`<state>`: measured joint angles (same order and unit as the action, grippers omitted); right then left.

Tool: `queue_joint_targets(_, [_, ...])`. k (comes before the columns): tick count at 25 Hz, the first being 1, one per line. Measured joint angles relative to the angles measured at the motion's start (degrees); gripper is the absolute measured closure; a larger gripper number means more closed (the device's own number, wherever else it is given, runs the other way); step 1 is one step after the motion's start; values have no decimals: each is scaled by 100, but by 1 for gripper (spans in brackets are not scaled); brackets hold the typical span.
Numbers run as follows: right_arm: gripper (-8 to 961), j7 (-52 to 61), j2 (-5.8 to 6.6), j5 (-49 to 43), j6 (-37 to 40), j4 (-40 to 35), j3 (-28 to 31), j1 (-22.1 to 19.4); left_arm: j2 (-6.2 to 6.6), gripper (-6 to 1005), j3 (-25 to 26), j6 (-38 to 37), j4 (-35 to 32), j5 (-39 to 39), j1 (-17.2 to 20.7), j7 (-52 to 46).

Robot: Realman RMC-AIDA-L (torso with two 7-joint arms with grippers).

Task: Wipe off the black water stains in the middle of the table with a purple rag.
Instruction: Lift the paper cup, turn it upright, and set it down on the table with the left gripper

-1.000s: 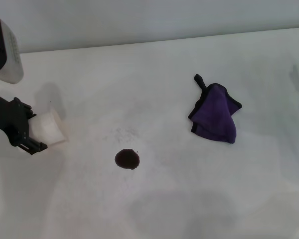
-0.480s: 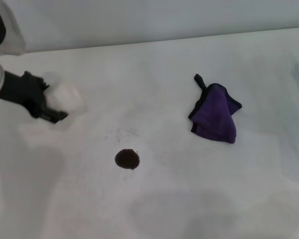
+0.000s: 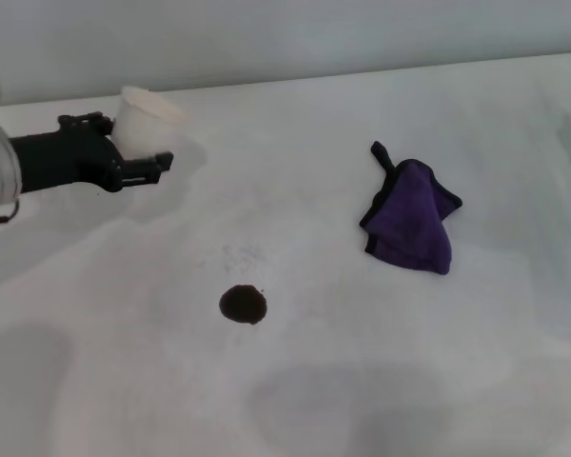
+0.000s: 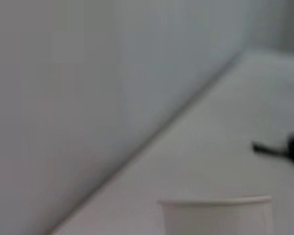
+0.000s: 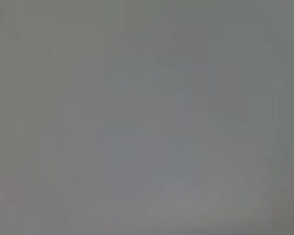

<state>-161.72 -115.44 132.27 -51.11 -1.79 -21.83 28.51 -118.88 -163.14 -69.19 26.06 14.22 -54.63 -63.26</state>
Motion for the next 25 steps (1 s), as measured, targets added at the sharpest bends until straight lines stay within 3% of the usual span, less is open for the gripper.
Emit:
queue_joint_targets(9, [84,0,4,-6,7,-47,5,36,-5,194,13,602,-1509,2691,1412,1428])
queue_joint_targets(13, [84,0,2,6,-17,-50,18,56,-15,196,16,1092,-2237,3692,1807,2117])
queue_joint_targets(20, [85,0,-4,-7,-24,-49,-14,100,-59,195,26,1509,-3092,4979,2115,3558])
queue_joint_targets(25, [84,0,-11,-9,-6,-35,-19,102,-76,195,28,1546,-3382,5203,2151,4404])
